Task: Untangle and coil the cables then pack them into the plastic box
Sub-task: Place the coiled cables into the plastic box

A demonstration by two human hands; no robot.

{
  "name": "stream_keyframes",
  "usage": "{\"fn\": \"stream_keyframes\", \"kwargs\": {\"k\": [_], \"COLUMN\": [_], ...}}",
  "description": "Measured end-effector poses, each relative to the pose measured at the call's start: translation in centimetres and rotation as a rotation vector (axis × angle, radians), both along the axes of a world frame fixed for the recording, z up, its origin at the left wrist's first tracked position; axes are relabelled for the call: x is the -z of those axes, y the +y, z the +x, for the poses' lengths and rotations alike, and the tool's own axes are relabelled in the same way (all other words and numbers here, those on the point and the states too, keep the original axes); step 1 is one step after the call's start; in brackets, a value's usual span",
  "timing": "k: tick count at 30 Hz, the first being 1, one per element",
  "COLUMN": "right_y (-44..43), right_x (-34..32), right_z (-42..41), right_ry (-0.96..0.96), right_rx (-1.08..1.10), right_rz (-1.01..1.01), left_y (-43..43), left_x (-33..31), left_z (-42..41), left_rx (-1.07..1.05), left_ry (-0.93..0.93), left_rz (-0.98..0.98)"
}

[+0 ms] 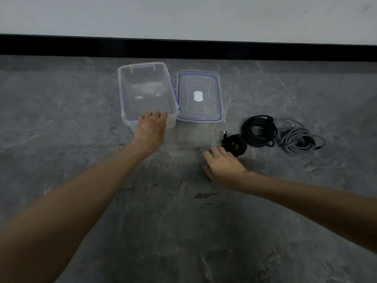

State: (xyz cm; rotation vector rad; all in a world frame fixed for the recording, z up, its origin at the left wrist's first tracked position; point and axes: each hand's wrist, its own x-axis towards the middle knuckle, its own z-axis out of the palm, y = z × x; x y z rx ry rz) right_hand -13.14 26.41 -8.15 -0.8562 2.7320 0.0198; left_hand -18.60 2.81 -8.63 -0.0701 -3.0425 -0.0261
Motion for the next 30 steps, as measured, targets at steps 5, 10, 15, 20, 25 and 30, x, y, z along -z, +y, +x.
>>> {"fn": "stream_keyframes", "kwargs": {"k": [5,10,15,20,25,30], "right_y": [0.2,1.1,1.4,2.1,2.5,2.4], "right_x": [1.0,1.2,0.6,-0.6,-1.9,-5.2], "right_z": [1.2,2.3,3.0,2.6,2.6,1.7], "right_ry": [0.061,0.026,-0.065,-0.139,-0.131,-0.031], "right_rx": [-0.062,-0.046,0.017,0.063,0.126,0.165], "right_rz": [0.057,0.083,0.168,0.171,0.068,-0.087], "left_y": [1.2,3.0,3.7,5.2,6.0,5.1], "left_x": [-1.0,-1.4,-0.8,-1.4,-2.5,-3.5], "left_z": [4.1,10.2,15.5,19.7,21.7,20.7], "left_rx": [0.132,0.189,0.339,0.409,0.42,0.429], "left_ry": [-0.063,-0.184,-0.172,-0.311,-0.441,-0.396], "left_rz": [-0.032,0.147,0.225,0.294,0.268,0.223]}}
